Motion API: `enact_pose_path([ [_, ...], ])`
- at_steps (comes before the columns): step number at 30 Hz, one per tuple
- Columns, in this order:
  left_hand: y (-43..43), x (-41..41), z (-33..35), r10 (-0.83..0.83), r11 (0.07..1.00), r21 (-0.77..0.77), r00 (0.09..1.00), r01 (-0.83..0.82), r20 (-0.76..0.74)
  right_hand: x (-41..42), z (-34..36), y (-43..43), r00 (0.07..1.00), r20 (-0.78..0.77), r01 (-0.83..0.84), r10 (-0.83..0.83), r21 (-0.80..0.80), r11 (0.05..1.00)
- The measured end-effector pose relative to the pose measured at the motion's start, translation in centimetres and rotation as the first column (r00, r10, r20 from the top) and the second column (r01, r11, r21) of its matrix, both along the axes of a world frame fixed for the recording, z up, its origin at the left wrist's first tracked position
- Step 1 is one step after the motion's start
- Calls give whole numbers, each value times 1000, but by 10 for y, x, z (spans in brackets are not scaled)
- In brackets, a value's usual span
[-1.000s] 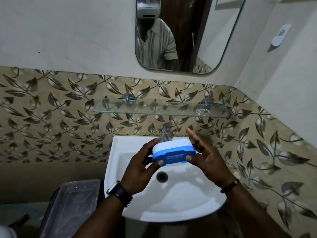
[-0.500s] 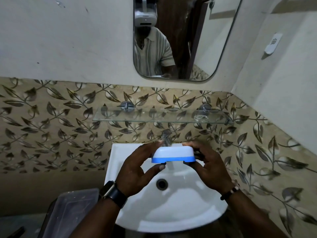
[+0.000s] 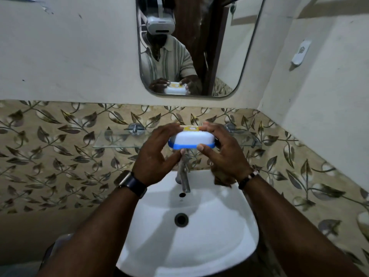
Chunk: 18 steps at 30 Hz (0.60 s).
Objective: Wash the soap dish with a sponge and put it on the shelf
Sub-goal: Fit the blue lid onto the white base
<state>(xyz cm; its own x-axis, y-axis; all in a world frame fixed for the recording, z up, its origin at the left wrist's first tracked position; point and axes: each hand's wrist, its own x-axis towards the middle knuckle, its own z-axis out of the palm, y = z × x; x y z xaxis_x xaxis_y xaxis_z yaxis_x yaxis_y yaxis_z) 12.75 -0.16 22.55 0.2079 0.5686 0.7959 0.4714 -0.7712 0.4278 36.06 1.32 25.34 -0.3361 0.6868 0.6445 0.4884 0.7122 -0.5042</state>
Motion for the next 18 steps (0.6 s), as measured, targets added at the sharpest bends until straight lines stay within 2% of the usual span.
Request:
enact_pose_path([
  [5,35,2,15,75,997,26,987,-72,-144,2,8,41,996,70,49,-51,36,998],
  [9,61,3,12,139,989,-22,962,-148,-234,1,3,73,985,144,83,-91,62,995],
  [15,86,10,-2,193,963,-113,919,-244,-343,-3,-22,111,958,257,132,-124,-12,991],
  [18,93,10,-7,197,953,-140,898,-270,-392,-4,-33,122,955,268,144,-127,-45,989],
])
